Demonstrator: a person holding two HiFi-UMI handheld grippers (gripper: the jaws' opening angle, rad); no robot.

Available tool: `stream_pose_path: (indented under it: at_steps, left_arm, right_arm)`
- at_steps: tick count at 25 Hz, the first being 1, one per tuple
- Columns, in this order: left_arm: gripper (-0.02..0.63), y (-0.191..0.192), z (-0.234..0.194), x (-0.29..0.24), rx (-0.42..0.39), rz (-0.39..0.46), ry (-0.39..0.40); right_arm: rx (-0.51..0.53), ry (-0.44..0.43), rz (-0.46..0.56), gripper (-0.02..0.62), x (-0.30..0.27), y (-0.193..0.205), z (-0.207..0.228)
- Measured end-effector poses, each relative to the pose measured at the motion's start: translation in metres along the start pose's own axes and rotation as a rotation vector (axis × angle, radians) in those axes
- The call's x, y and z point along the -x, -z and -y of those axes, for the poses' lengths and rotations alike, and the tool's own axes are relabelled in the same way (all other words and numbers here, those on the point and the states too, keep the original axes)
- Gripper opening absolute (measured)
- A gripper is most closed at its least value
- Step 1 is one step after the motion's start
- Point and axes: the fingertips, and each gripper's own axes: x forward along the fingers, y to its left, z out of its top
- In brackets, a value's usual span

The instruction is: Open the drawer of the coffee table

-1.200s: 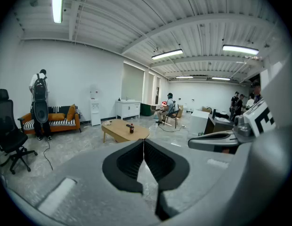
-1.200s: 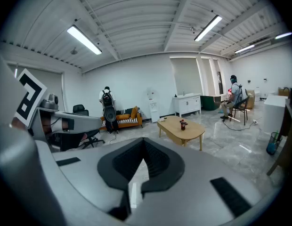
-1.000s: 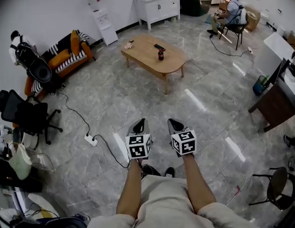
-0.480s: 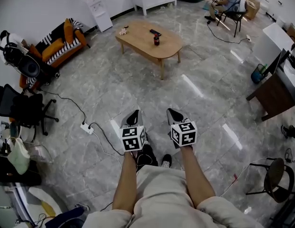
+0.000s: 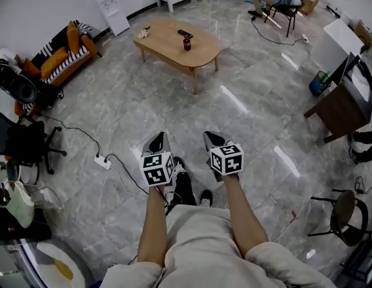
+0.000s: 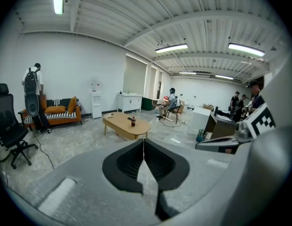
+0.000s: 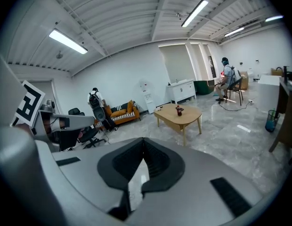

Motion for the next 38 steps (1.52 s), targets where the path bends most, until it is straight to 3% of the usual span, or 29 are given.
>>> stream_pose_path:
  at_steps: [9, 14, 26, 32, 38]
  left_arm:
    - [0.011, -0.024, -0.026, -0.046, 0.039, -0.006, 0.014]
    - [0.012, -0.047, -0.044, -0.081, 0.026, -0.006, 0.025]
    - [0.012, -0.118, -0.135, -0.167, 0.033, 0.039, 0.047]
    - [0.012, -0.132, -0.176, -0.205, 0.086, 0.063, 0.061]
    - [0.011, -0.124, -0.195, -0.22, 0.064, 0.029, 0.095]
  right_arm:
    - [-0.018, 0.014, -0.077, 0.015, -0.045, -0.015, 0.009]
    - [-0.018, 0.005, -0.091, 0.015, -0.088, -0.044, 0.017]
    - [0.033, -0.037, -0.109, 0.015, -0.209, -0.118, 0.004]
    - [0.052, -0.012, -0.117, 0.015, -0.251, -0.137, 0.01]
    - [0.035, 0.021, -0.112, 0.015, -0.272, -0.145, 0.016]
